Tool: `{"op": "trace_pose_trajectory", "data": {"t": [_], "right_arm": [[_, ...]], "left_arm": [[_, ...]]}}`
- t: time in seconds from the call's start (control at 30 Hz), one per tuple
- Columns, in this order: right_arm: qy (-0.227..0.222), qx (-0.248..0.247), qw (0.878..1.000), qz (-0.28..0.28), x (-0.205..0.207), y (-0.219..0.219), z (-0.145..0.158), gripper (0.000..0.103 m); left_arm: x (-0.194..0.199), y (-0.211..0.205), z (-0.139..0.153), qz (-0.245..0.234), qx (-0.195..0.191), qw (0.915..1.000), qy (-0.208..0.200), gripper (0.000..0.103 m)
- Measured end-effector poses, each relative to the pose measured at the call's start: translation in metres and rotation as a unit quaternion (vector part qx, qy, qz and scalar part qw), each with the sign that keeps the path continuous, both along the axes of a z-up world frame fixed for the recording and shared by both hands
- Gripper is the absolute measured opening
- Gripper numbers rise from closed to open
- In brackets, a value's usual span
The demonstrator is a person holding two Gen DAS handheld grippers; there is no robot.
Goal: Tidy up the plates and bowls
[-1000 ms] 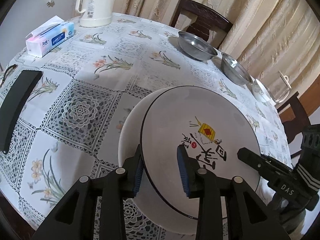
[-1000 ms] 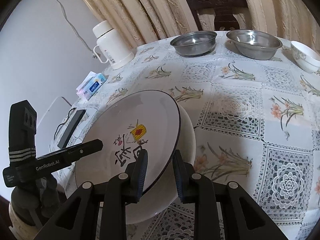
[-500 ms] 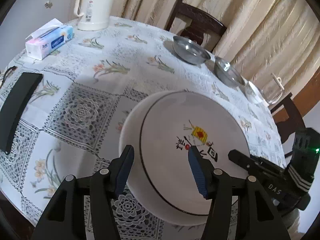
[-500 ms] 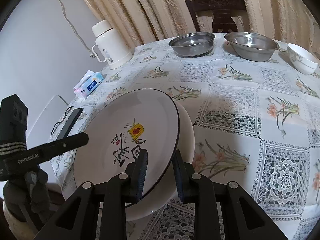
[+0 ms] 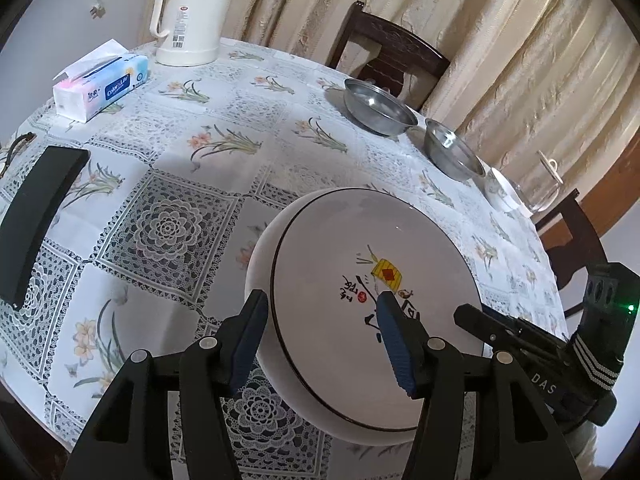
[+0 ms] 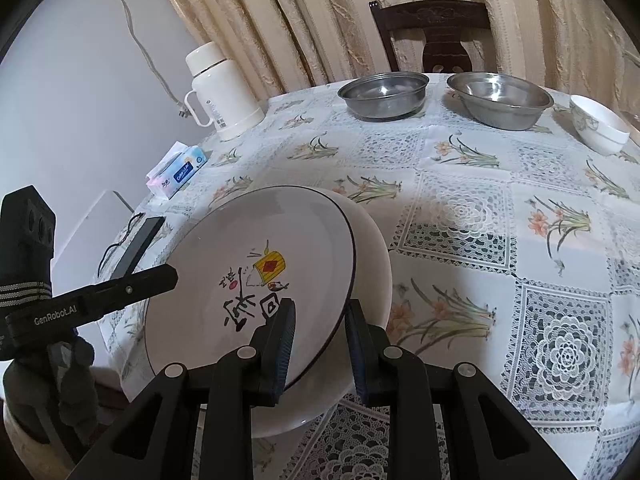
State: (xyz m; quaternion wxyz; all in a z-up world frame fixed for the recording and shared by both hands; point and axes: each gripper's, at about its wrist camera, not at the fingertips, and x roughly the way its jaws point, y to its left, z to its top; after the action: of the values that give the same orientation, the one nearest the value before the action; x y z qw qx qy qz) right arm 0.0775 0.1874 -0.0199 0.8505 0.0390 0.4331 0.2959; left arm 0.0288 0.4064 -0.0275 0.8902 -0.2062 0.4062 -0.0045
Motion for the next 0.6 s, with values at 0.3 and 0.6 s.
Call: {"op": "trace_pose_trajectory", "data": {"t": [0.3,0.6], "right_arm": [[0.003,0.006,1.0,-0.012,-0.0014,-0.0016,0.0009,0.028],[0.005,0.016,1.0,-0.016,-0.0029,-0.004,0.0025,0.03]], "left_arm": [[-0.0017,0.0076,-0.0007,0.013,-0.006,0.9999,-0.001,0.058],[-0.0008,0.0088,0.002,0.022,-0.008,0.9997,-0.01,0.058]]}}
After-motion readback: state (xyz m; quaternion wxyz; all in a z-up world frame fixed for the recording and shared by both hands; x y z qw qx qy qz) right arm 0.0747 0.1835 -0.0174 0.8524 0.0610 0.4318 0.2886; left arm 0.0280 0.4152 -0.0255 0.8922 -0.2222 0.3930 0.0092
